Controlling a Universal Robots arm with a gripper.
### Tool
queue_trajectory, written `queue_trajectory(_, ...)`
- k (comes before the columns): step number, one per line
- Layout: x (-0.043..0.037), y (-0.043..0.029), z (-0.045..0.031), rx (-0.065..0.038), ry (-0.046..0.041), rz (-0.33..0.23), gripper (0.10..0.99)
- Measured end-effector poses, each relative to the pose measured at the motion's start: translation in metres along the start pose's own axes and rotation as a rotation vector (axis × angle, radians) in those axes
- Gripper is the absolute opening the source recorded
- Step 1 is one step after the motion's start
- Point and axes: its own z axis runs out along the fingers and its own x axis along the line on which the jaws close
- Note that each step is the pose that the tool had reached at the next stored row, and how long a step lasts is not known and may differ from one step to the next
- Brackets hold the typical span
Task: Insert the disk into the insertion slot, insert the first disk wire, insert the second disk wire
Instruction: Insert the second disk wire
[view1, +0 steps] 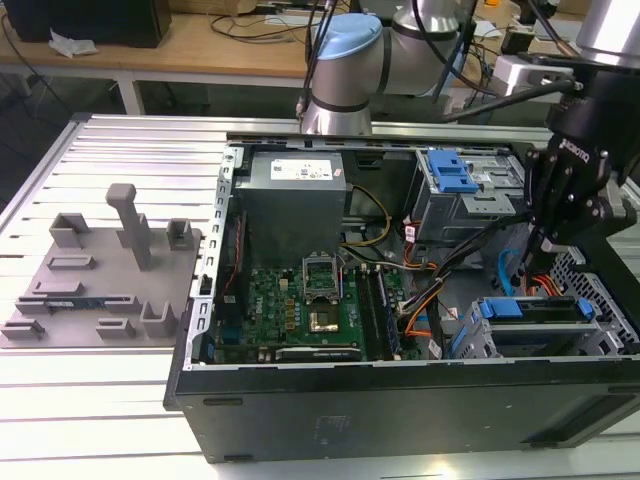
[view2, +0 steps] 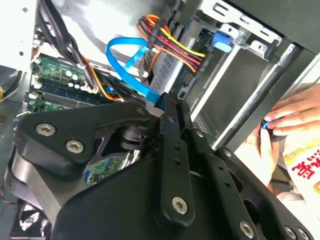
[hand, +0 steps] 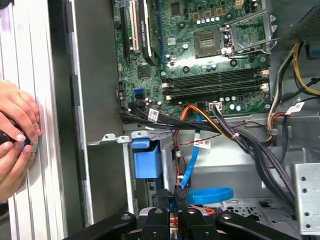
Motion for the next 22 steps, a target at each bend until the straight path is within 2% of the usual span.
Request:
queue_trajectory(2,0.0052,-0.0005,0.0011,0.001,-0.0083,0.000,0.161)
queue_trajectory(5,0.0118,-0.0011,0.0028,0.003,-0.0302,0.001,0.161)
queue_trajectory(7,0.0181,-0.0018,0.0043,0.006,-0.0585,0.001,0.161)
queue_trajectory(8,0.0201,-0.0020,0.0049,0.006,-0.0681,0.001,0.161)
queue_trajectory(9,0.0243,-0.0024,0.0059,0.005,-0.0904,0.001,0.161)
queue_trajectory(11,0.0282,-0.0027,0.0071,0.003,-0.1172,0.000,0.161)
queue_trajectory(12,0.0311,-0.0030,0.0083,0.001,-0.1372,0.000,0.161)
queue_trajectory(13,0.0324,-0.0031,0.0091,0.000,-0.1487,0.000,0.161)
queue_trajectory(15,0.0330,-0.0033,0.0106,0.000,-0.1614,-0.003,0.161)
queue_trajectory(20,0.0327,-0.0064,0.0134,0.002,-0.1713,-0.024,0.161)
queue_trajectory(22,0.0332,-0.0067,0.0142,0.002,-0.1798,-0.030,0.161)
